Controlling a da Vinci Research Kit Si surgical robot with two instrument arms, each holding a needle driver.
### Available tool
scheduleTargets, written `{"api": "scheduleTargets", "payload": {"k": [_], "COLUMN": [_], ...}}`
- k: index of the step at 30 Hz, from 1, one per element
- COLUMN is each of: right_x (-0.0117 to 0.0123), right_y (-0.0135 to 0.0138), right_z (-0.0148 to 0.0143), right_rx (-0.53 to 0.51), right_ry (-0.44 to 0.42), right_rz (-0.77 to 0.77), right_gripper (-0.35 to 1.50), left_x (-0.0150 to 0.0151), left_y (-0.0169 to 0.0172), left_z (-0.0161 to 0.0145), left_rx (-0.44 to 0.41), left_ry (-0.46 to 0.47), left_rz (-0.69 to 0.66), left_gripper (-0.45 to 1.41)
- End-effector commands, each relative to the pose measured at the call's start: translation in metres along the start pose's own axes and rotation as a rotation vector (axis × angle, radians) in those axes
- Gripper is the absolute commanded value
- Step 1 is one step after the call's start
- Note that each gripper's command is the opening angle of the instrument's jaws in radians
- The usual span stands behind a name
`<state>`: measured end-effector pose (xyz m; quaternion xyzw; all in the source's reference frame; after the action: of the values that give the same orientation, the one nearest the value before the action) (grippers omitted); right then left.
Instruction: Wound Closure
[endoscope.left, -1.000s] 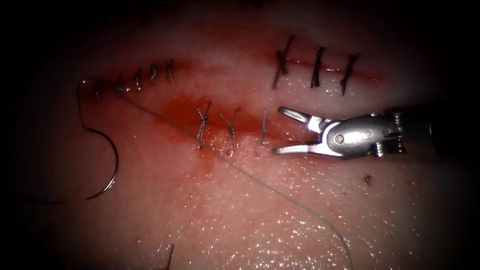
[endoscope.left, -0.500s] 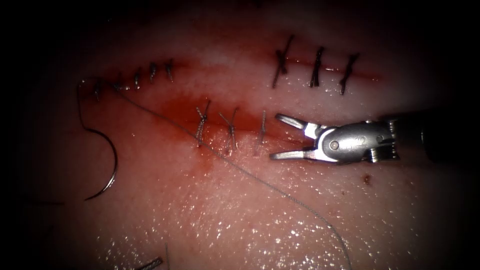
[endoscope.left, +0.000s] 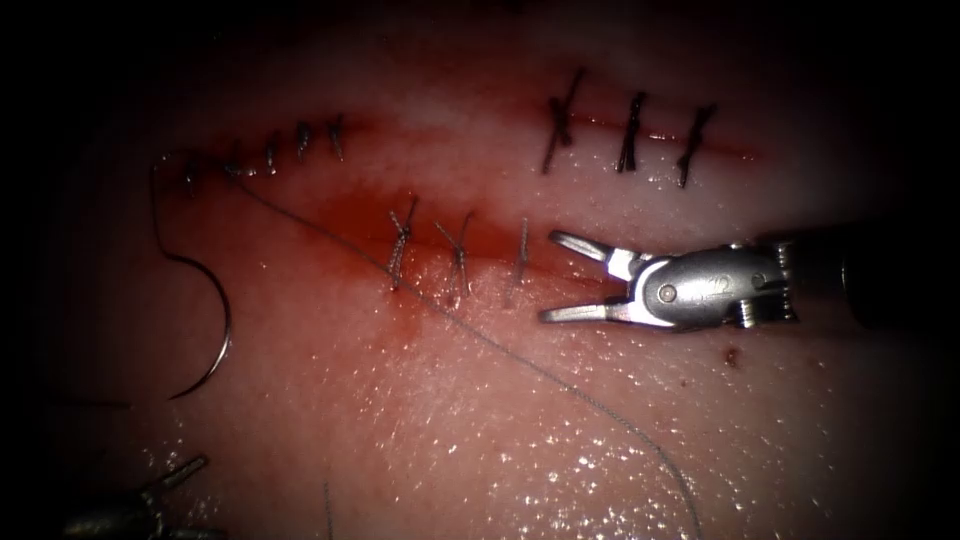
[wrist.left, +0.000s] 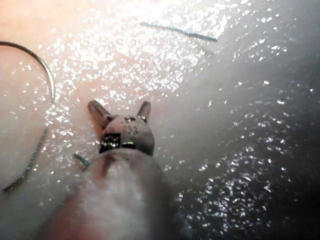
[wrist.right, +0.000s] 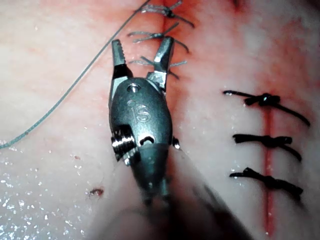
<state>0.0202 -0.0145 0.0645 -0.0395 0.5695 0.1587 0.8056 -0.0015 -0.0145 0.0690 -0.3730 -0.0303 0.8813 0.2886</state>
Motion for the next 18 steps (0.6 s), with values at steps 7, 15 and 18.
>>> {"api": "scheduleTargets", "payload": {"k": [7,15,18], "right_x": [-0.0005,-0.0006,-0.0007], "right_y": [-0.0009,-0.0011,-0.0015], "right_z": [0.0008,0.0011,0.0014], "right_rx": [0.006,0.01,0.018], "right_ry": [0.0,0.0,-0.008], "right_rz": [0.003,0.007,0.003], "right_gripper": [1.45,1.45,1.45], "left_x": [0.0014,-0.0002,0.0006], "left_y": [-0.0019,-0.0039,-0.0042], "left_z": [-0.0003,0.0006,0.0011], "left_rx": [0.122,0.174,0.165], "left_ry": [-0.054,-0.14,-0.085], "left_rz": [-0.082,-0.215,-0.244], "left_gripper": [0.91,0.98,0.98]}}
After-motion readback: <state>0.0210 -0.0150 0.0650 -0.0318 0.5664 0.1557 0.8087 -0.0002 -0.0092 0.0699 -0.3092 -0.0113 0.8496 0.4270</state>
